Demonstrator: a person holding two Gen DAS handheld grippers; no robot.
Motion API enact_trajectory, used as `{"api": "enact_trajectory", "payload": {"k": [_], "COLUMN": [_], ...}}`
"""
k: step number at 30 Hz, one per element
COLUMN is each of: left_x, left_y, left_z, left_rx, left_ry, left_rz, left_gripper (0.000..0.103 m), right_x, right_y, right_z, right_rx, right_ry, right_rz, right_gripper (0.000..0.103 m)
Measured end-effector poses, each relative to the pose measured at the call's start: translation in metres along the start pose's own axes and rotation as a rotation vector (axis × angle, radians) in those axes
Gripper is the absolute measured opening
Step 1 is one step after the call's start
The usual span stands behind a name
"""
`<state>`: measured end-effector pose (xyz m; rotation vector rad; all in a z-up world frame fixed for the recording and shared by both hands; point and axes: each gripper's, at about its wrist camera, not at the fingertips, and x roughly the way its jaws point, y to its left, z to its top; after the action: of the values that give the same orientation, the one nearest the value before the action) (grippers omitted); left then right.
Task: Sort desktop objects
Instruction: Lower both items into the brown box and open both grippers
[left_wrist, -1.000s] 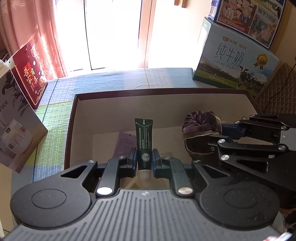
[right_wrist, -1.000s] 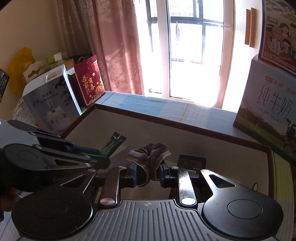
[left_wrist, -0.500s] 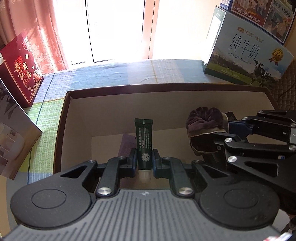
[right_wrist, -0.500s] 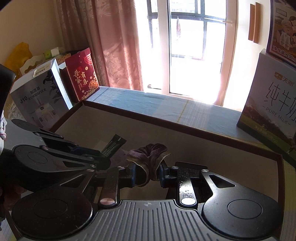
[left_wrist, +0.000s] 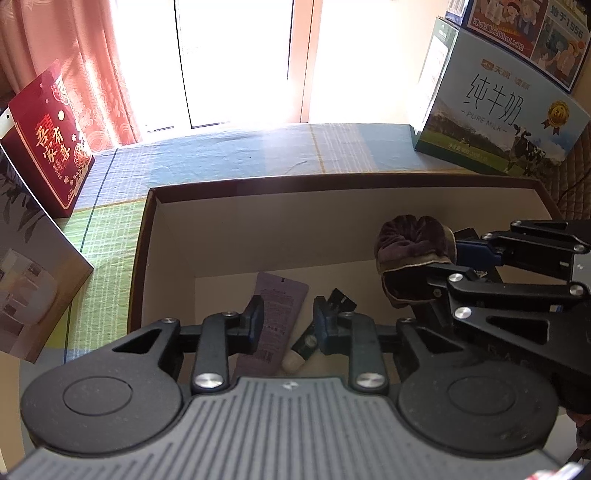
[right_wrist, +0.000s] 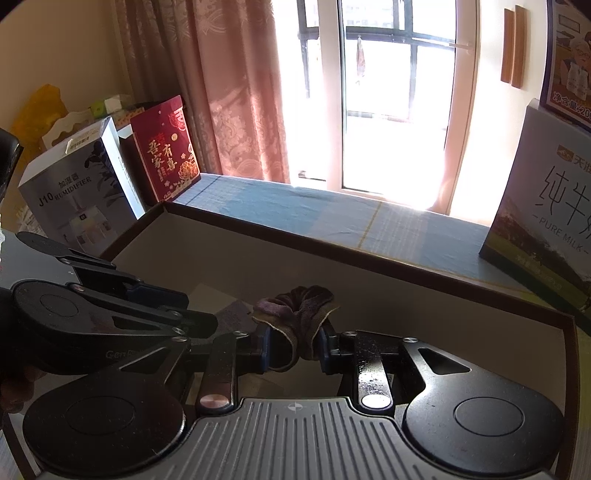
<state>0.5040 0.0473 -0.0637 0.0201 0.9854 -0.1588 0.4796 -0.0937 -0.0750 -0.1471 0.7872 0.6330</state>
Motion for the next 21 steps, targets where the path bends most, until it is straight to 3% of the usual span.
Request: {"api": "enact_trajectory", "payload": {"k": [3,10,13,19,21], "left_x": [-0.004,-0.019,-0.026,-0.043,-0.049], "left_y": [0.0,0.003,0.002,-0.001,-0.002], "left_z": [-0.001,-0.003,-0.005,-0.011,-0.014], "left_rx": [0.008,0.007,0.009,0.009,0.004], "left_ry": [-0.008,-0.034,-0.045,-0.071,-0.079], "left_rz": [0.007,0.015,0.014,0.021,0.026], "left_gripper": [0.028,0.034,0.037,0.05,0.063], "right_x": [-0.003,-0.021,-0.031,-0.05,-0.058], "right_y": [0.002,0.001,0.001,0.0,0.001], "right_z": [-0.001,-0.003,-0.005,-0.01,-0.012], "right_rx": [-0.011,-0.007,0.005,0.054,0.069], "right_ry": [-0.022,-0.051,-0.056,-0.066,-0.072], "right_rz": [-0.013,-0.005,0.001,0.009,0.003], "right_gripper": [0.047,0.067,0.08,0.099,0.101]}}
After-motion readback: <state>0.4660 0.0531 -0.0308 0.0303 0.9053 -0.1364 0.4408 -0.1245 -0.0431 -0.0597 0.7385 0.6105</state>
